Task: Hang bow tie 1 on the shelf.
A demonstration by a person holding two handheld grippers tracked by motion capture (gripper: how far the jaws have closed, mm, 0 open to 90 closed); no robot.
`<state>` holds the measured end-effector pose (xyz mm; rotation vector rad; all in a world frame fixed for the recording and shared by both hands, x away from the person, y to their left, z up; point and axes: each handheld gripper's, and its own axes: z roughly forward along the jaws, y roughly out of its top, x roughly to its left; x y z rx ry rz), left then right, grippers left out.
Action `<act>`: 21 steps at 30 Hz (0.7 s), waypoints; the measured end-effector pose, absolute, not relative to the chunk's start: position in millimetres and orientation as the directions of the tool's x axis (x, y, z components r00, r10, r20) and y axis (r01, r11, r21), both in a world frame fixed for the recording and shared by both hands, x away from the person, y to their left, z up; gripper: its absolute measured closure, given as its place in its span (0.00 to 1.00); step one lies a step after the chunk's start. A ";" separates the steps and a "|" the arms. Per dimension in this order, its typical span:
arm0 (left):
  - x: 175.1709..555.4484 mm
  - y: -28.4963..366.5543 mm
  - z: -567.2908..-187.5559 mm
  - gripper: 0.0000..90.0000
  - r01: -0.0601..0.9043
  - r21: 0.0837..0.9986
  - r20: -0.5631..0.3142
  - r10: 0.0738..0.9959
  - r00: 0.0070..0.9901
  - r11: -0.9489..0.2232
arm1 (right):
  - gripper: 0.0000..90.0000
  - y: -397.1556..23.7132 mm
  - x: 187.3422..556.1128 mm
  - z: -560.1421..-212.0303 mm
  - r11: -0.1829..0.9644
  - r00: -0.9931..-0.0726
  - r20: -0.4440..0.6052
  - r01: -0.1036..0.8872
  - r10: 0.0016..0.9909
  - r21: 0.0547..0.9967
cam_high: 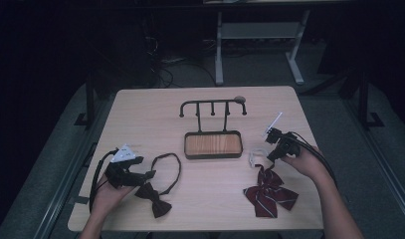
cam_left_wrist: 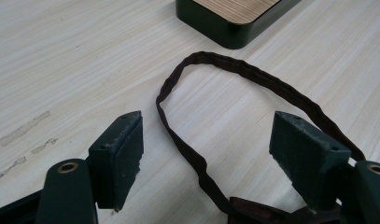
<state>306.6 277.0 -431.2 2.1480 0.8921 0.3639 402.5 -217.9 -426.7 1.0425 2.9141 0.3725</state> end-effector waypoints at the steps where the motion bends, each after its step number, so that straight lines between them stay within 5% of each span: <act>1: 306.6 277.0 -431.2 0.29 0.480 0.746 -0.028 0.699 0.714 -0.461 | 0.97 -217.9 402.5 -426.7 0.748 -0.776 0.057 0.622 0.628 0.231; 21: 306.2 276.2 -431.5 0.29 0.482 0.747 -0.034 0.698 0.716 -0.458 | 0.96 -218.5 383.9 -374.5 0.791 -0.856 0.118 0.511 0.503 0.337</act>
